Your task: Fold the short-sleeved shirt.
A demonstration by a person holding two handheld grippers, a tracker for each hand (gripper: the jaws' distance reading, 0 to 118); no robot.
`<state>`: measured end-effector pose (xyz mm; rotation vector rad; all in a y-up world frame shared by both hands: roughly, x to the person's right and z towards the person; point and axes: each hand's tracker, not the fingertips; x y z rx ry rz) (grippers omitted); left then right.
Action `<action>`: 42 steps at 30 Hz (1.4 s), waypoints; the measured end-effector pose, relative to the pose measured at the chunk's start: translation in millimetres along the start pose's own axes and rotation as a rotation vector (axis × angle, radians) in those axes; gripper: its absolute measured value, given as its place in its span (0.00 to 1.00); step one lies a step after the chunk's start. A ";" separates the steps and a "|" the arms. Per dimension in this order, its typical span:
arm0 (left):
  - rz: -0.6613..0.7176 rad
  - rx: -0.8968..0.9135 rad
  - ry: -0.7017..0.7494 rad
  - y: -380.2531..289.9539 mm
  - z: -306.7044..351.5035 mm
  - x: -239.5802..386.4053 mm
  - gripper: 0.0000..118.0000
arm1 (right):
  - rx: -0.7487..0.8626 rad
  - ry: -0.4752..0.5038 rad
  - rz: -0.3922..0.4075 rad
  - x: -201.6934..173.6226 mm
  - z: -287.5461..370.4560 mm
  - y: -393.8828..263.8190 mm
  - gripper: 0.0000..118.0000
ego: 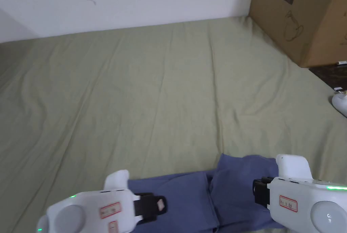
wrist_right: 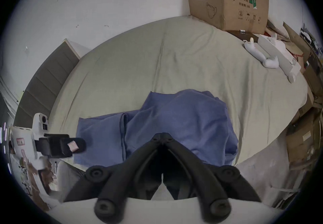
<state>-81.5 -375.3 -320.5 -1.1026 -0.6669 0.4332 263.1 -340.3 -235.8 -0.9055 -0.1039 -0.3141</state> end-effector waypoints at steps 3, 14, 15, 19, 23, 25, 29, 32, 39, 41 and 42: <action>0.082 0.005 0.015 -0.3 16.9 -39.6 0.00 | -0.010 0.006 0.017 -10.7 -6.4 0.4 0.00; 0.258 -0.002 -0.242 -0.1 -0.1 -96.7 0.89 | -0.076 0.014 0.081 -37.9 -22.5 2.5 0.00; 0.268 0.003 -0.248 2.0 -4.7 -95.2 0.89 | -0.081 0.016 0.082 -38.4 -23.4 2.8 0.00; 0.290 -0.061 -0.365 12.2 -27.6 -91.8 0.87 | -0.101 0.010 0.101 -42.6 -27.2 1.9 0.00; 0.205 -0.150 -0.223 7.8 -44.0 -92.5 0.13 | -0.115 0.004 0.116 -45.4 -28.1 1.8 0.00; 0.272 -0.123 -0.306 12.2 -35.7 -94.8 0.13 | -0.119 0.000 0.124 -47.2 -28.3 2.3 0.00; 0.245 -0.119 -0.295 19.8 -21.5 -105.2 0.13 | -0.132 -0.007 0.143 -53.1 -31.0 3.7 0.00; 0.214 -0.115 -0.264 24.1 -4.8 -115.0 0.13 | -0.133 -0.007 0.150 -59.6 -32.2 4.5 0.00; 0.176 -0.106 -0.124 33.8 62.3 -166.8 0.13 | -0.147 0.008 0.203 -80.2 -37.7 5.4 0.00; 0.147 -0.100 -0.061 37.1 89.2 -178.6 0.13 | -0.146 0.010 0.221 -85.8 -38.6 4.1 0.00; 0.152 -0.093 -0.040 39.4 99.9 -184.0 0.13 | -0.145 0.010 0.224 -87.8 -39.2 3.7 0.00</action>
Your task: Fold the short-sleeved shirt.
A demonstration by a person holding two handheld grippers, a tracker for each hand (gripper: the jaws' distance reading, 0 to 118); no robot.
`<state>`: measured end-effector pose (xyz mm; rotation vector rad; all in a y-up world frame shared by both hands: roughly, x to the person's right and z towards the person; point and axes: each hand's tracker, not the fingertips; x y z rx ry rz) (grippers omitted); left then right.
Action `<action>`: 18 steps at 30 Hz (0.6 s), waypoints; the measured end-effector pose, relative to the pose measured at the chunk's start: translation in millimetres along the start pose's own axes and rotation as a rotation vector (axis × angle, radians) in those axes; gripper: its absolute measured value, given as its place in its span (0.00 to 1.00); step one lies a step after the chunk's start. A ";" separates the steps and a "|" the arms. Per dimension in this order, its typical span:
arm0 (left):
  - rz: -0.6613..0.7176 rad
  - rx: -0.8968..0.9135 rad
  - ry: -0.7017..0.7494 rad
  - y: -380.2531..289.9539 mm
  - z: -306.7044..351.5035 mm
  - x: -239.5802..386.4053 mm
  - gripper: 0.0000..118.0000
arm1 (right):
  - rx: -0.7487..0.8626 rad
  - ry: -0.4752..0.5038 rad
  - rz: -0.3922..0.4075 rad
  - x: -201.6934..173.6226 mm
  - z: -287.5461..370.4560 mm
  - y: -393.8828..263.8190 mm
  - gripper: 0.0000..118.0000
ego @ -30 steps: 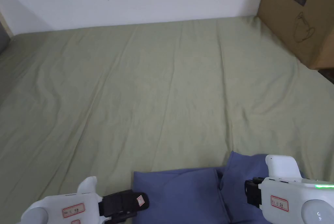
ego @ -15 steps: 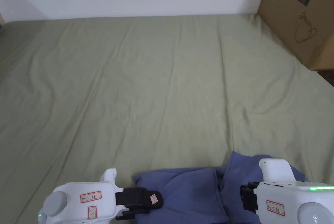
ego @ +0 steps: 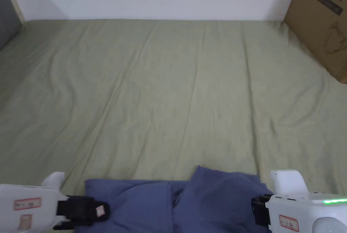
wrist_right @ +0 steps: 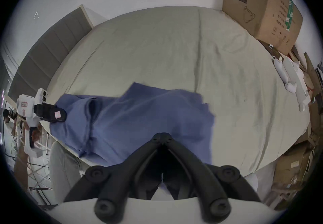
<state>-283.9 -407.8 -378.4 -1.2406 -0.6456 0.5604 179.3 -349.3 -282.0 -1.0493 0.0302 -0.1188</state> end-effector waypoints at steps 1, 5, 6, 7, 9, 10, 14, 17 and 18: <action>0.002 0.009 0.020 2.8 12.5 -6.3 0.13 | 0.000 0.002 0.001 -1.7 -1.1 0.1 0.00; 0.050 0.065 0.097 5.4 54.5 -23.4 0.13 | -0.006 0.011 -0.006 -4.6 -4.9 -0.8 0.00; 0.049 0.071 0.119 5.6 61.0 -26.3 0.13 | -0.008 0.011 -0.006 -4.8 -5.2 -1.2 0.00; 0.051 0.072 0.137 4.0 66.3 -26.9 0.13 | -0.009 0.012 -0.004 -4.6 -5.7 -1.8 0.00; 0.050 0.074 0.163 1.4 69.4 -23.3 0.13 | -0.012 0.014 -0.006 -3.3 -6.8 -2.9 0.00; 0.051 0.071 0.169 0.6 68.8 -19.4 0.13 | -0.012 0.016 -0.012 -1.5 -7.7 -3.8 0.00; 0.002 0.066 0.265 3.8 64.6 11.8 0.13 | -0.009 0.028 -0.050 5.6 -7.1 -5.6 0.00; -0.033 0.079 0.302 8.7 66.1 49.8 0.13 | 0.008 0.038 -0.058 13.9 -0.7 -8.3 0.00; -0.037 0.091 0.302 10.2 66.7 64.9 0.13 | 0.012 0.041 -0.061 17.1 1.3 -9.3 0.00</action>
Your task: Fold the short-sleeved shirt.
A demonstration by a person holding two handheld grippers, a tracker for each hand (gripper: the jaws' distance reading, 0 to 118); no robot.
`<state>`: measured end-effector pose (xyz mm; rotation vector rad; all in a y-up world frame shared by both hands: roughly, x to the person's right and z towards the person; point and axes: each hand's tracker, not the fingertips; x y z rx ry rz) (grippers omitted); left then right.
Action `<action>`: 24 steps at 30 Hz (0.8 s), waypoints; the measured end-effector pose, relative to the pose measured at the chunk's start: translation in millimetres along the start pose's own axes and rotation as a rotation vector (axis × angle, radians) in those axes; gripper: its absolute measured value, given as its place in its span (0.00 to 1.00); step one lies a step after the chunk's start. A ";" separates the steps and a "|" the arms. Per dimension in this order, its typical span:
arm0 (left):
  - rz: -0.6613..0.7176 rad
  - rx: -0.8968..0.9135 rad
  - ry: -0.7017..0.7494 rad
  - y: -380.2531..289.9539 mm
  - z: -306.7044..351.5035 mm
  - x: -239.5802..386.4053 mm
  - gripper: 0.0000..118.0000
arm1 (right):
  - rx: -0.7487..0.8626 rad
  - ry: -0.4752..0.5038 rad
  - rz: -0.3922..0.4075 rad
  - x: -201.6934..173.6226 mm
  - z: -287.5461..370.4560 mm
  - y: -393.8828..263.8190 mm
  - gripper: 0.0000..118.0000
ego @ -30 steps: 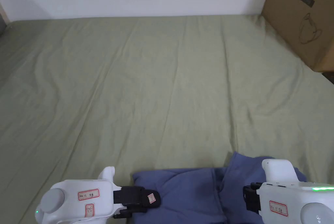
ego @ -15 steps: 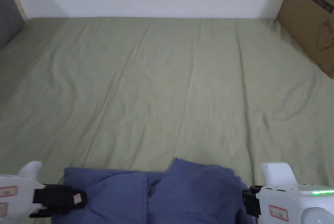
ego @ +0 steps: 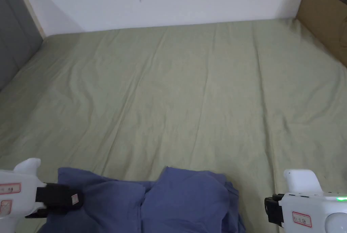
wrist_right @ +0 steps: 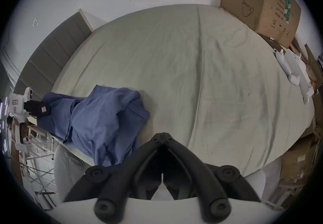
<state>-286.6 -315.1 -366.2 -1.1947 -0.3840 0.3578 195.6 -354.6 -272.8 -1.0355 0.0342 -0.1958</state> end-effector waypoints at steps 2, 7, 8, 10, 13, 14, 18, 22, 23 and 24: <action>0.006 0.028 0.012 3.1 12.2 37.7 0.13 | 0.012 0.002 -0.015 9.7 5.1 -2.3 0.00; -0.157 0.005 -0.048 -3.7 2.4 143.7 0.13 | 0.042 -0.017 -0.033 31.4 18.0 -7.9 0.00; -0.206 -0.012 -0.038 -6.2 -8.2 165.6 0.13 | 0.045 -0.018 -0.035 37.1 20.2 -9.1 0.00; -0.261 -0.050 -0.071 -11.2 -33.9 193.9 0.13 | 0.048 -0.018 -0.046 48.7 24.3 -12.2 0.00; -0.291 -0.193 -0.110 -15.9 -88.0 221.9 0.13 | 0.058 -0.033 -0.078 66.1 31.1 -18.8 0.00; -0.311 -0.227 -0.106 -18.9 -107.0 229.9 0.14 | 0.065 -0.045 -0.093 72.1 33.2 -22.2 0.00; -0.414 -0.332 -0.109 -34.3 -150.2 253.4 0.33 | 0.053 -0.084 -0.128 91.0 35.8 -35.8 0.00; -0.404 -0.291 -0.287 -37.7 -140.4 257.2 0.94 | 0.030 -0.100 -0.169 104.5 34.8 -45.4 0.00; -0.378 -0.286 -0.279 -35.0 -140.0 251.6 0.90 | 0.027 -0.101 -0.174 105.5 33.9 -45.7 0.00; -0.353 -0.275 -0.258 -32.7 -138.9 246.3 0.90 | 0.025 -0.103 -0.178 105.9 33.2 -45.9 0.00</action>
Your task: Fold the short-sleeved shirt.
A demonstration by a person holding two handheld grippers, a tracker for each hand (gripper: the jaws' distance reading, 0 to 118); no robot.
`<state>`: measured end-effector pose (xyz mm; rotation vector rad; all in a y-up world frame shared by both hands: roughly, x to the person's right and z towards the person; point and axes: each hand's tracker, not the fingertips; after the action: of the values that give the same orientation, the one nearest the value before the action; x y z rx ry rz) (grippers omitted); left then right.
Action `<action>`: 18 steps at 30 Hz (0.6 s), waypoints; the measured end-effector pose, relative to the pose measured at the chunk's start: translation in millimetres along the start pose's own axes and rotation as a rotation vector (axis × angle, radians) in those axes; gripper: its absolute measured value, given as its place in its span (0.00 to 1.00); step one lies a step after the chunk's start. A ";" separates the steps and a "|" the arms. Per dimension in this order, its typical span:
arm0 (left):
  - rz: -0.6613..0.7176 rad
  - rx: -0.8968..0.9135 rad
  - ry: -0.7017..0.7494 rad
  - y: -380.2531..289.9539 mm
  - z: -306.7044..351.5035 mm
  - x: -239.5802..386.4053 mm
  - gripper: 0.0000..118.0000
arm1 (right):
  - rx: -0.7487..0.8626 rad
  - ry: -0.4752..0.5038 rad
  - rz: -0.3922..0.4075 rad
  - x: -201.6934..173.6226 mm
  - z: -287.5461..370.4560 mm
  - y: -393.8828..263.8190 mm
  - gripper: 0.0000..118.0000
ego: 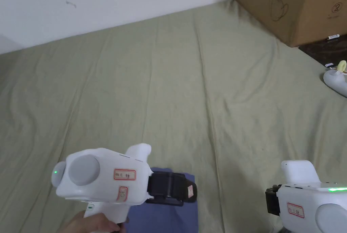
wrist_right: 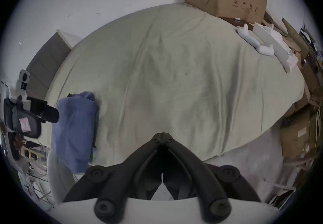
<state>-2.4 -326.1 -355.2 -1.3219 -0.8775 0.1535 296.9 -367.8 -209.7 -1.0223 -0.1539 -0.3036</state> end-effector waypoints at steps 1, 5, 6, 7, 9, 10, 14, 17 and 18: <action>0.033 0.030 0.025 0.2 8.6 -0.3 0.90 | 0.000 -0.001 -0.002 -0.4 -0.3 0.1 0.00; 0.129 0.204 0.120 -14.4 23.5 -29.9 0.26 | 0.006 0.016 0.006 -8.4 -1.2 2.1 0.00; 0.150 0.221 0.156 -18.7 22.1 -35.8 0.06 | 0.005 0.023 0.009 -10.5 -2.2 2.8 0.00; 0.170 0.233 0.176 -25.8 20.2 -44.1 0.06 | 0.002 0.033 0.015 -14.1 -4.0 4.5 0.00; 0.156 0.204 0.169 -34.7 12.3 -45.2 0.05 | -0.004 0.041 0.033 -20.5 -6.7 6.1 0.00; 0.159 0.186 0.153 -40.1 5.5 -44.7 0.04 | -0.006 0.041 0.046 -23.9 -8.0 6.6 0.00; 0.081 0.111 0.133 -46.9 -33.9 -25.6 0.03 | -0.015 0.052 0.064 -33.3 -13.1 8.5 0.00; 0.069 0.092 0.128 -40.5 -63.1 -12.1 0.02 | -0.018 0.063 0.066 -35.7 -14.1 8.5 0.00; 0.040 0.072 0.120 -39.3 -68.7 -11.0 0.02 | -0.020 0.065 0.066 -35.4 -14.6 8.4 0.00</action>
<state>19.0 -396.8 -324.7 -1.2684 -0.7372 0.1347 265.9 -370.0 -233.4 -1.0337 -0.0583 -0.2782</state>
